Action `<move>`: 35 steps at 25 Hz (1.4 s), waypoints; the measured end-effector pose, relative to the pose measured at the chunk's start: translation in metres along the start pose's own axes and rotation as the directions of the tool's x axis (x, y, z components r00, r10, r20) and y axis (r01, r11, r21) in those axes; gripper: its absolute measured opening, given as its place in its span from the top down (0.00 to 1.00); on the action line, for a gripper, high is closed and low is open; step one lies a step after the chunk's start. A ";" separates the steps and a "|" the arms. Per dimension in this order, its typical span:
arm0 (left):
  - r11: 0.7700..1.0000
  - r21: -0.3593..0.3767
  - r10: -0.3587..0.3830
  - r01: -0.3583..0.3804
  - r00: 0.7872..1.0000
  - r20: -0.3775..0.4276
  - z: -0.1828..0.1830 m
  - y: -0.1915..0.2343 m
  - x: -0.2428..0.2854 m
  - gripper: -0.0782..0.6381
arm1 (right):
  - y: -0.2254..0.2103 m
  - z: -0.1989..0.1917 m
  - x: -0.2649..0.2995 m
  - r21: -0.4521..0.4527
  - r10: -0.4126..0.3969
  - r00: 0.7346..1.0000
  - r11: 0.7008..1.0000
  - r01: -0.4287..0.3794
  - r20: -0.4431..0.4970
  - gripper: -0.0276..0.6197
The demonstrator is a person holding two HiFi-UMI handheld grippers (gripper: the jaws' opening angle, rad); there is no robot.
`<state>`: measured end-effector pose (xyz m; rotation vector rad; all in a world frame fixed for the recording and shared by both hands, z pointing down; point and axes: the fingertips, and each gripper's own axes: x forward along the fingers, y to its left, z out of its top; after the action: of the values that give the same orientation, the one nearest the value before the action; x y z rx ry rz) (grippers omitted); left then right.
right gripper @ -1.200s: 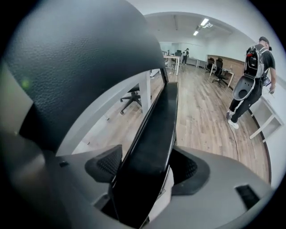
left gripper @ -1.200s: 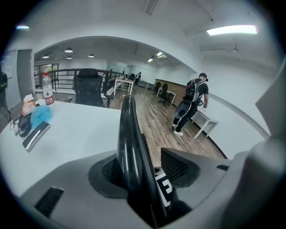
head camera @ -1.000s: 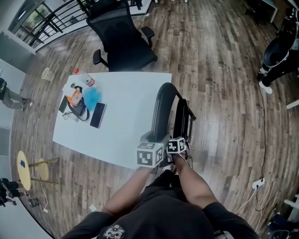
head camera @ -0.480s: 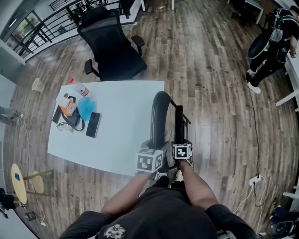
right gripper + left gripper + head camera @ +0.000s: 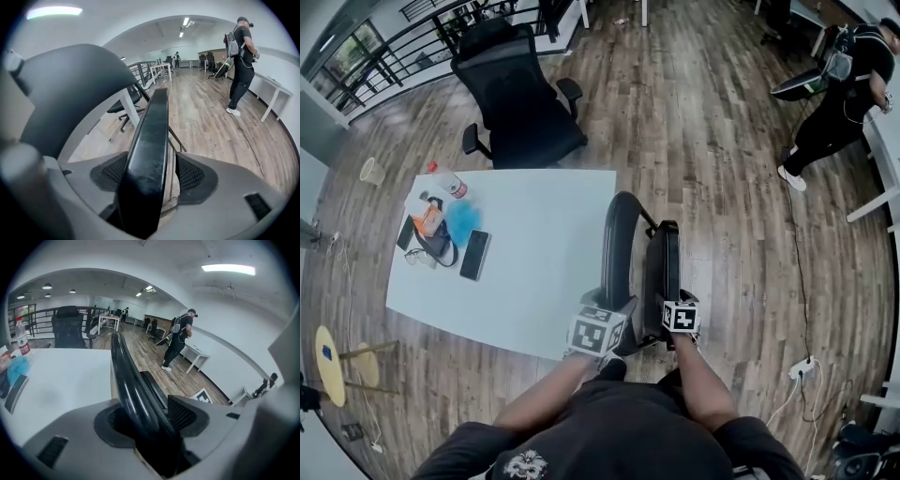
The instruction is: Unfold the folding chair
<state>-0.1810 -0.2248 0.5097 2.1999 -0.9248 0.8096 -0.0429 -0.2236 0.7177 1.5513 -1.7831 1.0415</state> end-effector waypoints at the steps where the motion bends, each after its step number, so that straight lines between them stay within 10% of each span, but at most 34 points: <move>1: 1.000 0.004 0.009 -0.009 1.000 -0.012 -0.001 0.000 0.003 0.59 | -0.015 0.000 -0.004 0.012 0.011 1.000 1.000 -0.011 0.011 0.46; 15: 0.980 -0.127 0.128 -0.151 0.977 -0.173 -0.039 -0.006 0.084 0.62 | -0.216 -0.049 0.000 0.252 0.375 0.927 0.899 -0.359 -0.018 0.46; 35: 0.974 -0.145 0.148 -0.175 0.972 -0.181 -0.076 -0.036 0.210 0.63 | -0.437 -0.168 0.097 0.449 0.450 0.892 0.790 -0.419 0.039 0.44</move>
<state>-0.0569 -0.2319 0.6984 1.9048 -1.0551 0.9483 0.3543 -0.1514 0.9743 1.3385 -1.9999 1.8185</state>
